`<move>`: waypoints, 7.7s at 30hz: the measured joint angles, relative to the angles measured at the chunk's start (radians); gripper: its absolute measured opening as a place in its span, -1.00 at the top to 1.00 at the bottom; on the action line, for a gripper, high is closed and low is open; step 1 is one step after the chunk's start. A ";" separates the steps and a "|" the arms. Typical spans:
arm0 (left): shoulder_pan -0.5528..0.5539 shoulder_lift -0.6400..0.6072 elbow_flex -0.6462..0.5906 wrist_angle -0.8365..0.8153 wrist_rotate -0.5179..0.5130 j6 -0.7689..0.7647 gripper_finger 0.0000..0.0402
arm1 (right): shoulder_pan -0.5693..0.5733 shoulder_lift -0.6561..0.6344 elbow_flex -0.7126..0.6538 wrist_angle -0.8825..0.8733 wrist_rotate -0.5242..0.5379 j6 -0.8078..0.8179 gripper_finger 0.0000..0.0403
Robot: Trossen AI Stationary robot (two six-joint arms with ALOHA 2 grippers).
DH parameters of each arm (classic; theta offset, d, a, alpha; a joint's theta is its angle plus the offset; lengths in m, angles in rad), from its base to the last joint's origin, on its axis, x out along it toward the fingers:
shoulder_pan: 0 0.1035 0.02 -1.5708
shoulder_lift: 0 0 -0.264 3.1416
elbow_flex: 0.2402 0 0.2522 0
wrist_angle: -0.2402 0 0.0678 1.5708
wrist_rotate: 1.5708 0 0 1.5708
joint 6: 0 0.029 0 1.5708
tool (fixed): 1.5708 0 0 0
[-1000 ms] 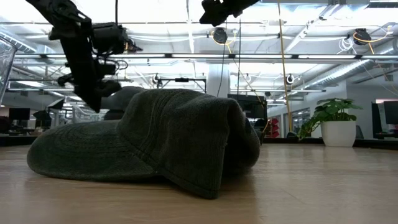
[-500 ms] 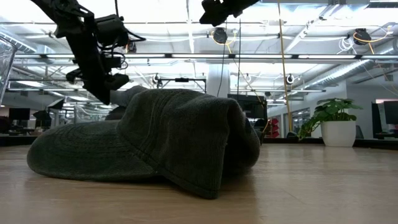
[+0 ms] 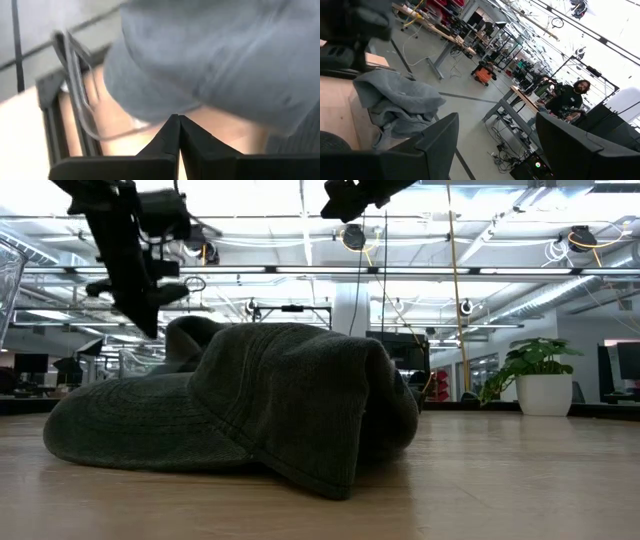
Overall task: Pick & Place hat
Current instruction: Put the gray cap into the top transparent bin, then put the top black cap into the bottom transparent bin
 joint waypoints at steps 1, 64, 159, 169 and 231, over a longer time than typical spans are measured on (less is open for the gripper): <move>0.001 -0.014 0.015 -0.003 -0.016 0.011 0.96 | 0.000 0.000 0.000 0.000 -0.004 0.002 -0.26; 0.133 -0.286 0.025 0.351 0.749 0.438 0.91 | 0.006 -0.001 0.000 -0.216 -0.020 0.149 -0.26; -0.160 -0.670 -0.301 0.746 0.760 0.194 0.69 | 0.023 -0.057 0.150 -0.991 -0.330 0.588 0.99; -0.160 -0.520 -0.301 0.845 0.688 -0.199 0.68 | 0.168 -0.066 0.151 -0.619 -0.112 0.157 1.00; -0.236 -0.363 -0.208 0.901 0.995 -0.270 0.95 | 0.157 0.004 0.151 -0.201 0.137 -0.089 0.67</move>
